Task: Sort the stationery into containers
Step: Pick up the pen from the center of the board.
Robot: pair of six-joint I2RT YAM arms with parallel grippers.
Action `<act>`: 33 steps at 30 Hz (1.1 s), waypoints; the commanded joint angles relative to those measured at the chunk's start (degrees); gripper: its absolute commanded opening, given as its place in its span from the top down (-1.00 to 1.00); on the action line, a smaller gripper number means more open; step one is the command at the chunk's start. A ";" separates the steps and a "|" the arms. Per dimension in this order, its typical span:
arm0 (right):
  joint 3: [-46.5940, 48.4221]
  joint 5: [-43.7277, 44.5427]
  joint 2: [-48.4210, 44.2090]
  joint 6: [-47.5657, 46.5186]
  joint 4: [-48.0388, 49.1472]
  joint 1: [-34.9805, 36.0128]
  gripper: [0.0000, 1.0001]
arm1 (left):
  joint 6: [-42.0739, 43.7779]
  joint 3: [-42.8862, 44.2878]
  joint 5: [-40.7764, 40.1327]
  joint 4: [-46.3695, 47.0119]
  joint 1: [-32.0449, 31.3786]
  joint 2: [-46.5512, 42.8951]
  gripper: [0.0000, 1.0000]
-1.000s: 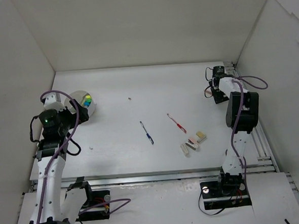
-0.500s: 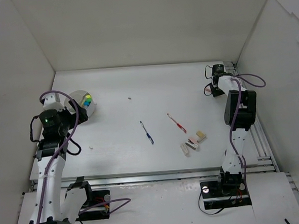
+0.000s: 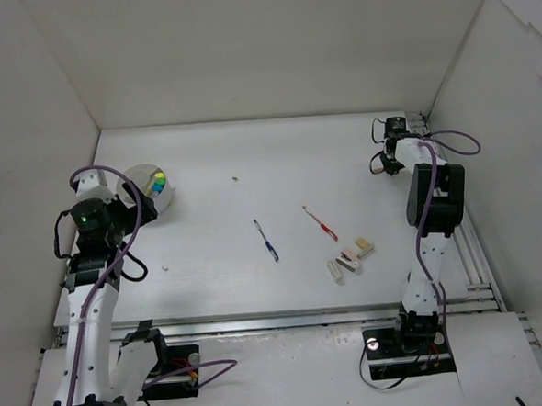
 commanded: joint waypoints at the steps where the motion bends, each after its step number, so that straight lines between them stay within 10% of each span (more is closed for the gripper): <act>1: -2.10 1.37 -5.55 -5.38 -2.67 -0.63 1.00 | 0.04 4.04 0.22 2.14 -0.15 -0.22 -0.99; 9: -7.28 -3.26 -16.63 -39.56 4.00 4.55 1.00 | 1.01 5.10 11.54 2.31 -0.15 0.75 -0.99; 21: -34.63 -54.40 -41.51 -72.34 22.57 16.58 1.00 | -1.53 3.96 36.15 9.24 -2.60 2.59 -0.99; 33: -38.66 -50.42 -49.68 -76.06 28.96 39.69 1.00 | -10.32 3.34 33.98 21.56 -22.02 10.50 -0.99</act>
